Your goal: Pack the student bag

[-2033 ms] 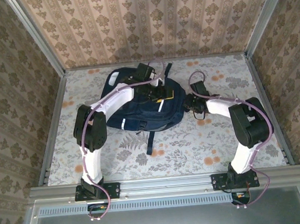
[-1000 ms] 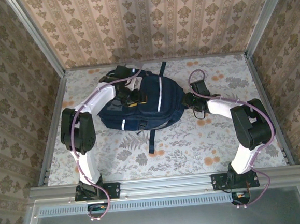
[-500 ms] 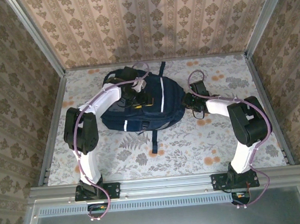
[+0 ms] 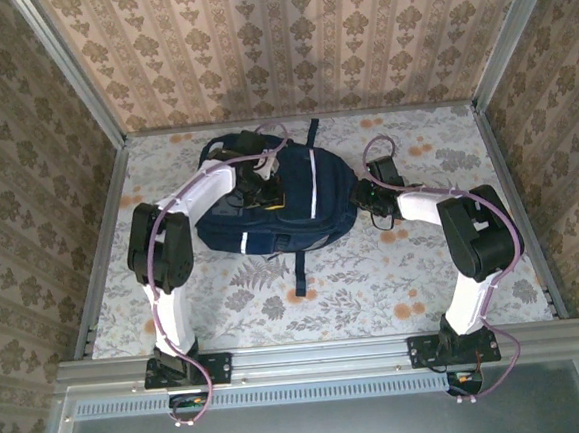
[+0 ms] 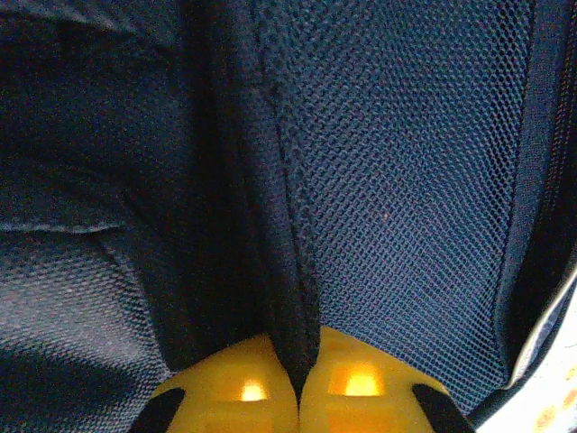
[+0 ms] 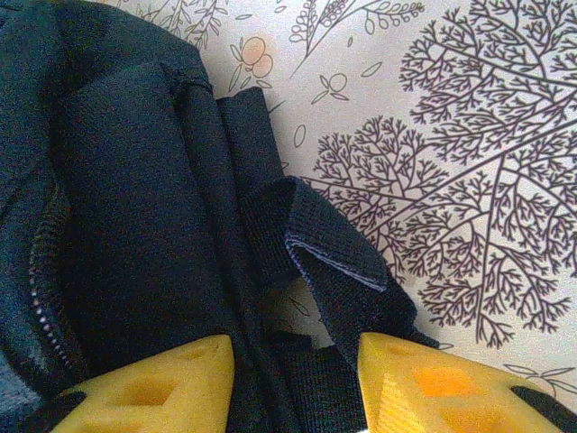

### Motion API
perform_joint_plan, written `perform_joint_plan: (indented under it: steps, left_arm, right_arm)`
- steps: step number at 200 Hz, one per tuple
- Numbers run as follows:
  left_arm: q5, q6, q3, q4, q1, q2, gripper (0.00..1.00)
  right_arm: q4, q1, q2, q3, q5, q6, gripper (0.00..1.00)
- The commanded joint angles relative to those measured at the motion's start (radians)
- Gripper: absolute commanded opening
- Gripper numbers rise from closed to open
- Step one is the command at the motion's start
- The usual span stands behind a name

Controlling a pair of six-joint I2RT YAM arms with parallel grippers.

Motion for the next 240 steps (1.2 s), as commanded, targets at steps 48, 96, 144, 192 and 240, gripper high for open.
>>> perform_joint_plan:
  steps: [48, 96, 144, 192, 240]
  left_arm:
    - [0.061, -0.095, -0.105, 0.177, 0.013, -0.096, 0.0]
    - [0.066, -0.292, -0.069, 0.204, 0.038, -0.192, 0.0]
    - [0.087, -0.429, 0.01, 0.178, 0.064, -0.213, 0.0]
    - [0.022, -0.486, 0.08, 0.08, 0.061, -0.216, 0.0]
    - [0.051, -0.539, 0.043, 0.115, 0.071, -0.22, 0.0]
  right_arm:
    - [-0.111, 0.042, -0.109, -0.03, 0.079, -0.05, 0.44]
    - [-0.183, 0.113, -0.304, -0.045, 0.286, -0.181, 0.49]
    - [0.085, 0.262, -0.535, -0.265, 0.124, -0.396, 0.45]
    - [0.423, 0.407, -0.496, -0.447, -0.012, -0.56, 0.42]
    - [0.709, 0.477, -0.245, -0.468, 0.025, -0.73, 0.44]
